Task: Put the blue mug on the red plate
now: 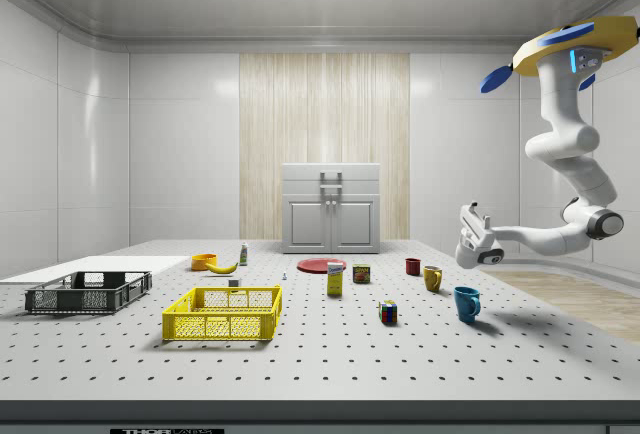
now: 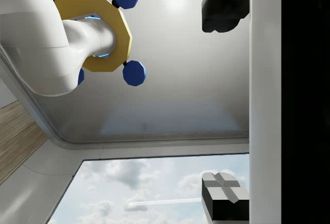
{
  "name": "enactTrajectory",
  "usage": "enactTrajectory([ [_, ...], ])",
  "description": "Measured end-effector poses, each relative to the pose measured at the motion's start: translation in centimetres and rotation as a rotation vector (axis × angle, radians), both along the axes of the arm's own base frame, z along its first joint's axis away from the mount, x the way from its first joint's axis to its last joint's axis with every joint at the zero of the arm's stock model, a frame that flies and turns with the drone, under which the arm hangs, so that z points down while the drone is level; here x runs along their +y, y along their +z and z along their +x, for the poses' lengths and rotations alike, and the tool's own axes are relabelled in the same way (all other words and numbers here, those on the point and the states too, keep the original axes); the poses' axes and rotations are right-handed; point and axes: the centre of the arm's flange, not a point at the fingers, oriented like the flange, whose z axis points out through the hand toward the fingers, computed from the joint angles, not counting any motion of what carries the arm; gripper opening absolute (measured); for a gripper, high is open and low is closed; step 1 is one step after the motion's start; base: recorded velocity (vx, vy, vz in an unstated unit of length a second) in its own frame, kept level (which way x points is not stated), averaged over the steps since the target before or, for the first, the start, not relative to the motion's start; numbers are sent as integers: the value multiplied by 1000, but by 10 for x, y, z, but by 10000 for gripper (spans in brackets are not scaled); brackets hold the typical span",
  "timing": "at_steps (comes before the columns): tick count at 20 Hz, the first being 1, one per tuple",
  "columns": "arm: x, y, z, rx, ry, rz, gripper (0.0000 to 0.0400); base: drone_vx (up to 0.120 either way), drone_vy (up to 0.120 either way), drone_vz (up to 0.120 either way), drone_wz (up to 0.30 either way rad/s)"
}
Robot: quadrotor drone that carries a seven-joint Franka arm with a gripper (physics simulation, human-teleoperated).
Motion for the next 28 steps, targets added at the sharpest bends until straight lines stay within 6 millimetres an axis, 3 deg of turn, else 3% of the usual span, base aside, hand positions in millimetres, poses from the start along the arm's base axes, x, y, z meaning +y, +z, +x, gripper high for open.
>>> enactTrajectory([
  [3,24,-30,1,-1,-13,-387,400,0,0,-120,0],
  [6,36,-77,2,0,-30,-883,400,0,0,-120,0],
  [10,16,-137,4,0,-55,-1537,400,0,0,-120,0],
  [14,-18,-166,5,2,-69,-1984,400,0,0,-120,0],
  [20,-47,-176,5,4,-73,-2295,400,80,0,-120,0],
  [28,-59,-178,5,5,-72,-2419,400,85,0,-120,0],
])
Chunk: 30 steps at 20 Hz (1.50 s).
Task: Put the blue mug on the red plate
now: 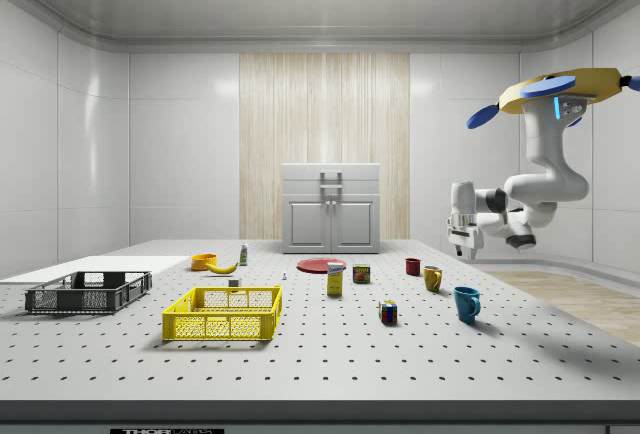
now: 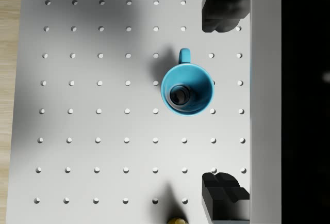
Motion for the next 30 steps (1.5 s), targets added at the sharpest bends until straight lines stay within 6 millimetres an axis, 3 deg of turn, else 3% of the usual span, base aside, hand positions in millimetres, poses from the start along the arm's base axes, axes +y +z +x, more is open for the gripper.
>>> enactTrajectory([
  [17,-4,0,0,2,-1,-37,400,0,0,-120,0],
  [30,7,20,7,2,0,-38,400,0,0,0,0],
])
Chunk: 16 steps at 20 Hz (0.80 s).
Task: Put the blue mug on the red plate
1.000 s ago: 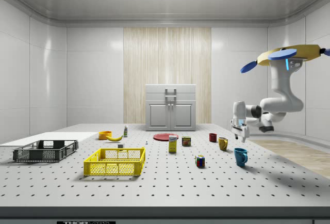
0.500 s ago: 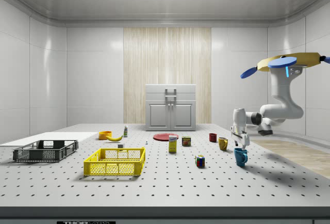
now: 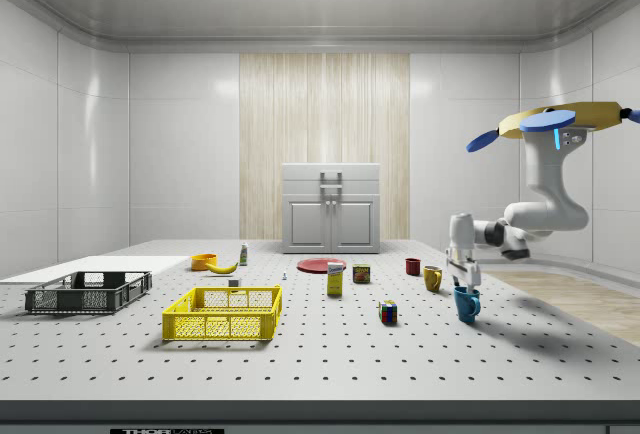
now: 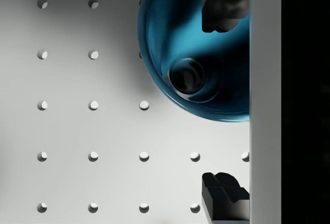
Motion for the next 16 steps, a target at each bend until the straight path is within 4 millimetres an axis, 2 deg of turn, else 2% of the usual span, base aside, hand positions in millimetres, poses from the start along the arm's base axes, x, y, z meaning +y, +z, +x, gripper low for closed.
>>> enactTrajectory([
  [11,6,7,6,0,0,0,400,0,0,0,0],
  [16,2,8,6,0,0,0,400,0,0,0,0],
])
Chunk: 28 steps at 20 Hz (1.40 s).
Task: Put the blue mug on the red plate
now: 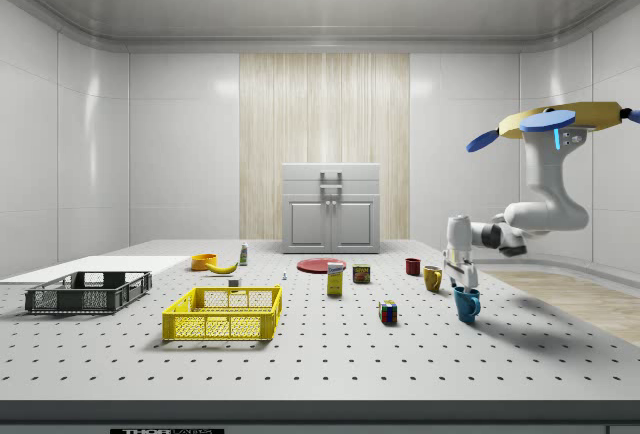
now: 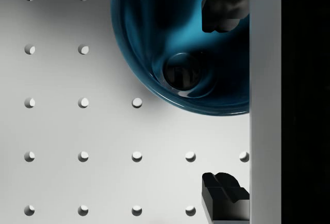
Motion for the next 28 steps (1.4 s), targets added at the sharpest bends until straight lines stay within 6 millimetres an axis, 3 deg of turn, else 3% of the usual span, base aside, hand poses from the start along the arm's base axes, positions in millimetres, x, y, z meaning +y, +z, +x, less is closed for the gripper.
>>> enactTrajectory([
  [9,0,4,0,0,0,0,400,0,0,0,0],
  [10,1,4,0,0,0,0,376,0,0,0,0],
  [11,1,4,0,0,0,0,315,0,0,0,0],
  [13,2,4,0,0,0,0,231,0,0,0,0],
  [16,3,4,0,0,0,0,162,0,0,0,0],
  [21,3,4,0,0,0,0,118,0,0,0,0],
  [28,3,-7,0,0,0,0,103,40,-40,80,0],
])
